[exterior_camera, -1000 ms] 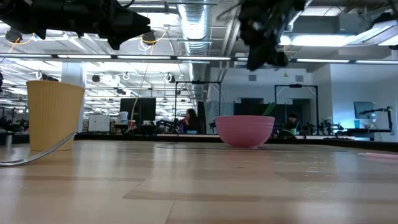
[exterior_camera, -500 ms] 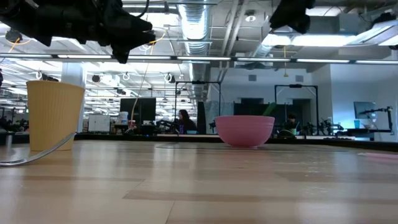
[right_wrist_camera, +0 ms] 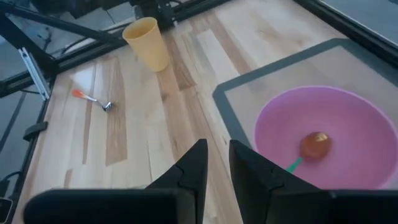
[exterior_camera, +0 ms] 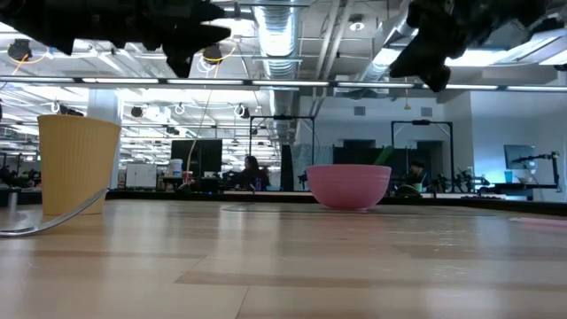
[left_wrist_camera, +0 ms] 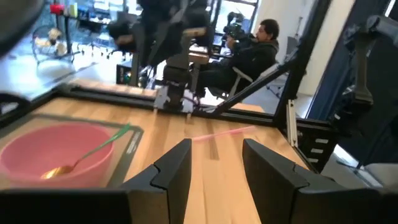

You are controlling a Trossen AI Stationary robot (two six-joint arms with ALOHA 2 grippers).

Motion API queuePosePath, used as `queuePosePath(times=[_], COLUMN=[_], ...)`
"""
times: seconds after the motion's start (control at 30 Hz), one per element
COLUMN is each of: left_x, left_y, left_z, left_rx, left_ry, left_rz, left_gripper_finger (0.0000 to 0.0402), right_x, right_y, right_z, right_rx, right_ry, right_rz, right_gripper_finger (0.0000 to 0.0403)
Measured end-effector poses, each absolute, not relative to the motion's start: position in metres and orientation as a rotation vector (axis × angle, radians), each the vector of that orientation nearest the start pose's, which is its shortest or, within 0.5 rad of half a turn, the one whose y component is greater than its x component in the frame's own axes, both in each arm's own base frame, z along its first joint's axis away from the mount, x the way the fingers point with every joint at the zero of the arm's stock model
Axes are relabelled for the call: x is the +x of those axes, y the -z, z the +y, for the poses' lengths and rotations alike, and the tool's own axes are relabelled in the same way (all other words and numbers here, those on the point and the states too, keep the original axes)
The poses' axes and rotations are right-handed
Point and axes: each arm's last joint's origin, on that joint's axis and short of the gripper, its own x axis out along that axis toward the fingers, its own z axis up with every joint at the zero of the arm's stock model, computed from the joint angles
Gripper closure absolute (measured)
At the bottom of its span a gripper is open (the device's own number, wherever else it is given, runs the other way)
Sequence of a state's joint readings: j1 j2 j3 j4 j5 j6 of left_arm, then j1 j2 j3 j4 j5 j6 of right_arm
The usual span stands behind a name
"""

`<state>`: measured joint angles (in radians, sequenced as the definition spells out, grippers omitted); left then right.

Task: Pick & Place Utensil
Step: Put the orange fork into the pink bowl

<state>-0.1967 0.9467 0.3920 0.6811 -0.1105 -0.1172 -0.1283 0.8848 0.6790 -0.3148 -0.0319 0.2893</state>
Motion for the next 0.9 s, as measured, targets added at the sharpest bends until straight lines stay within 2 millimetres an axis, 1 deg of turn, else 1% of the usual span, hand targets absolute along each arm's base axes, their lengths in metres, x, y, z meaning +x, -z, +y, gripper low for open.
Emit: queuePosePath(times=[0.17, 0.3, 0.37, 0.57, 0.67, 0.77, 0.9], left_x=[0.211, 0.221, 0.227, 0.250, 0.261, 0.268, 0.271], left_y=[-0.257, -0.257, -0.257, -0.254, -0.254, -0.252, -0.243], left_z=[-0.048, -0.057, -0.063, -0.083, -0.094, -0.103, -0.114], left_rx=[-0.093, -0.079, -0.068, -0.007, -0.019, -0.066, -0.127], left_ry=[0.074, 0.045, 0.029, -0.089, -0.092, -0.087, -0.091], left_rz=[-0.100, -0.068, -0.024, 0.147, 0.214, 0.258, 0.350], left_gripper_finger=[0.0257, 0.0257, 0.0257, 0.0257, 0.0257, 0.0257, 0.0257], right_x=[0.192, 0.193, 0.193, 0.193, 0.193, 0.193, 0.194], right_y=[-0.259, -0.260, -0.260, -0.260, -0.260, -0.260, -0.261], right_z=[-0.019, -0.017, -0.016, -0.016, -0.017, -0.017, -0.017], right_rx=[0.317, 0.312, 0.311, 0.308, 0.302, 0.302, 0.302], right_ry=[0.149, 0.137, 0.133, 0.139, 0.162, 0.162, 0.161], right_rz=[0.502, 0.490, 0.488, 0.488, 0.485, 0.479, 0.473], right_gripper_finger=[0.0343, 0.0343, 0.0343, 0.0343, 0.0343, 0.0343, 0.0343])
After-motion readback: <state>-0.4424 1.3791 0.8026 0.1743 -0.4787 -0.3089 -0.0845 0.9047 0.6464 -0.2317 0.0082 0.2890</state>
